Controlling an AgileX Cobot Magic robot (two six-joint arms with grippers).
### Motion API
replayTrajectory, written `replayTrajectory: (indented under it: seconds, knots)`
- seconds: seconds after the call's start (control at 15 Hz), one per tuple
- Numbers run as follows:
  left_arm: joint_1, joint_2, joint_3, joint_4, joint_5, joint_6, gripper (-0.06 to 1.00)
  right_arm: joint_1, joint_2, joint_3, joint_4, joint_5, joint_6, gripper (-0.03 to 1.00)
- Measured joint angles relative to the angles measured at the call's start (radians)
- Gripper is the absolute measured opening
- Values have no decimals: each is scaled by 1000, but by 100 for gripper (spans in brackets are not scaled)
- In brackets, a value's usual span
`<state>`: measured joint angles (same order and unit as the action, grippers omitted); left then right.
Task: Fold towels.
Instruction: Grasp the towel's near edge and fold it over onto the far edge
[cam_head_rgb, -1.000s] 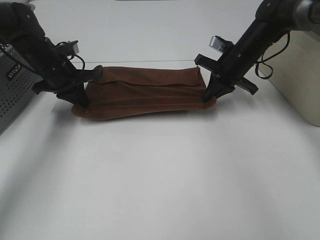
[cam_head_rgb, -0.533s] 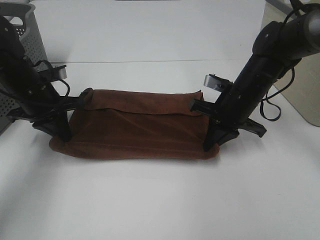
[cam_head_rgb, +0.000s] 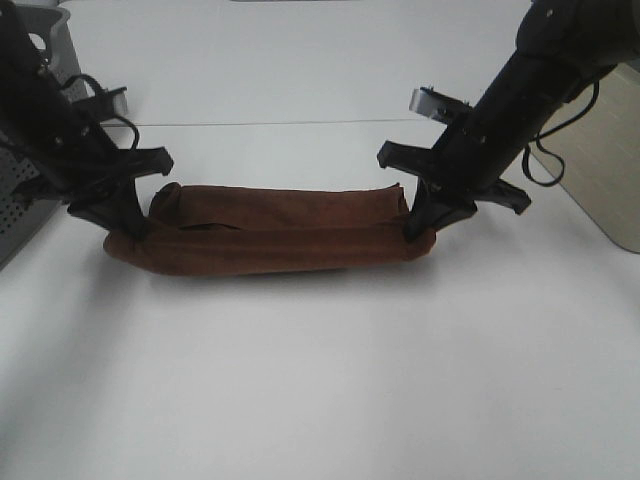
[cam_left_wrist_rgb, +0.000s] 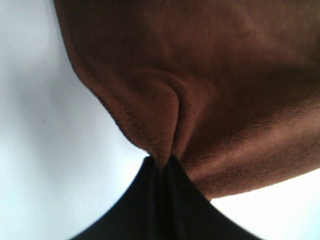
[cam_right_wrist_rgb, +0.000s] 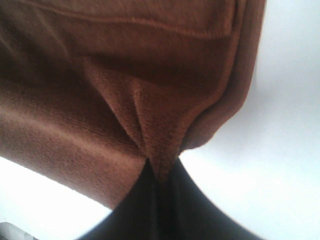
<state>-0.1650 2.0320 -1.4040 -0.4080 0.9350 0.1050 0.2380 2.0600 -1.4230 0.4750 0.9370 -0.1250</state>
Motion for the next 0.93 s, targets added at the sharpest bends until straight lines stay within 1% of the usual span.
replayTrajectory:
  seconds: [0.07, 0.2, 0.27, 0.33, 0.47, 0.6, 0.73, 0.8, 0.93]
  knots:
    - [0, 6, -50, 1, -1, -19, 1, -2, 16, -87, -2, 9, 1, 0]
    - [0, 53, -169, 1, -1, -60, 1, -13, 54, -180, -5, 27, 9, 0]
    - [0, 123, -256, 2, 0, -90, 1, -33, 107, -267, -14, 39, 20, 0]
    - [0, 148, -286, 3, 0, -105, 1, -43, 125, -294, -18, 42, 27, 0]
    - [0, 246, -400, 6, -19, -119, 1, -76, 199, -371, -30, 44, 35, 0]
    - [0, 293, -429, 7, -30, -122, 1, -79, 241, -380, -30, 34, 28, 0]
    - [0, 310, -431, 27, -40, -123, 1, -79, 262, -380, -20, 33, 15, 0]
    - [0, 318, -431, 64, -53, -146, 1, -79, 277, -380, -9, 33, 9, 0]
    - [0, 319, -432, 101, -78, -186, 2, -79, 291, -382, -1, 33, 9, 1]
